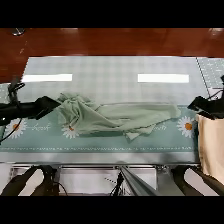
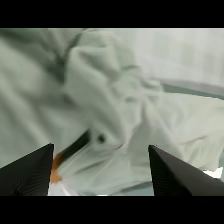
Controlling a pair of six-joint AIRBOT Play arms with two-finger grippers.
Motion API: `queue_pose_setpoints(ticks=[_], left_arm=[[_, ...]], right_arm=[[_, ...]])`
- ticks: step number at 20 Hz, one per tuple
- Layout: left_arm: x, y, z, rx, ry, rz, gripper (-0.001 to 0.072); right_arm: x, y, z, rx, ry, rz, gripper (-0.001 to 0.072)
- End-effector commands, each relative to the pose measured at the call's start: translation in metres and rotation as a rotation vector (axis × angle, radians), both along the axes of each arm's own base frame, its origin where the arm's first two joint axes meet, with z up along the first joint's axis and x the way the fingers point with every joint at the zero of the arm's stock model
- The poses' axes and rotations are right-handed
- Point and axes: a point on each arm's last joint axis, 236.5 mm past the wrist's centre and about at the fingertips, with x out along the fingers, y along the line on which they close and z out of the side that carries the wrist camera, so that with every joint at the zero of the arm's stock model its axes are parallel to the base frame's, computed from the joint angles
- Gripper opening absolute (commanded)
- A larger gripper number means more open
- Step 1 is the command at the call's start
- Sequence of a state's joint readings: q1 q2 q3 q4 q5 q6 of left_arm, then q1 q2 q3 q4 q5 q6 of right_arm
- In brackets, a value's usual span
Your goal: Fold the shirts.
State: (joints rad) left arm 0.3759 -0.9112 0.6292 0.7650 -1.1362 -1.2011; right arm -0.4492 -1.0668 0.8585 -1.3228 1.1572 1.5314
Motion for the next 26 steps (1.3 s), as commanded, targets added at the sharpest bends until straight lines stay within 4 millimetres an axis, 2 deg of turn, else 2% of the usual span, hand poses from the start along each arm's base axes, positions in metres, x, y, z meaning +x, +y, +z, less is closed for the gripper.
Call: queue_pose_setpoints(ticks=[1, 2, 4, 6, 8, 11, 15, 18, 19, 20, 21, 22, 26], left_arm=[[-0.043, 0.021, -0.021, -0.041, 0.122, 0.088, 0.0704], [-0.058, 0.002, -0.033, -0.105, 0.154, 0.057, 0.0704], [-0.08, -0.038, -0.045, -0.238, 0.176, -0.015, 0.0703], [-0.095, -0.058, -0.059, -0.287, 0.217, -0.026, 0.0703], [-0.098, -0.067, -0.073, -0.278, 0.229, -0.011, 0.0701], [-0.089, -0.073, -0.093, -0.219, 0.197, 0.027, 0.0701], [-0.065, -0.089, -0.09, -0.2, 0.107, 0.067, 0.07], [-0.06, -0.096, -0.095, -0.163, 0.083, 0.065, 0.0697], [-0.059, -0.096, -0.096, -0.164, 0.086, 0.066, 0.0601], [-0.058, -0.097, -0.096, -0.164, 0.088, 0.065, 0.029], [-0.056, -0.097, -0.095, -0.163, 0.084, 0.062, 0.0101], [-0.054, -0.097, -0.093, -0.164, 0.08, 0.057, 0.0023], [-0.048, -0.1, -0.084, -0.163, 0.049, 0.024, 0.0022]], right_arm=[[-0.031, -0.021, -0.002, 0.034, -0.05, -0.152, 0.0617], [-0.033, -0.005, -0.011, 0.103, -0.079, -0.181, 0.0617], [-0.034, 0.032, -0.023, 0.232, -0.13, -0.172, 0.0617], [-0.034, 0.053, -0.028, 0.316, -0.156, -0.175, 0.0616], [-0.033, 0.055, -0.03, 0.329, -0.161, -0.178, 0.0617], [-0.033, 0.055, -0.03, 0.328, -0.161, -0.177, 0.0617], [-0.033, 0.055, -0.03, 0.326, -0.16, -0.177, 0.0617], [-0.033, 0.052, -0.031, 0.314, -0.165, -0.18, 0.0617], [-0.032, 0.048, -0.032, 0.298, -0.168, -0.182, 0.0617], [-0.032, 0.043, -0.034, 0.272, -0.171, -0.185, 0.0617], [-0.032, 0.038, -0.036, 0.251, -0.167, -0.191, 0.0616], [-0.034, 0.035, -0.039, 0.239, -0.157, -0.193, 0.0616], [-0.04, 0.036, -0.057, 0.263, -0.088, -0.198, 0.0617]])
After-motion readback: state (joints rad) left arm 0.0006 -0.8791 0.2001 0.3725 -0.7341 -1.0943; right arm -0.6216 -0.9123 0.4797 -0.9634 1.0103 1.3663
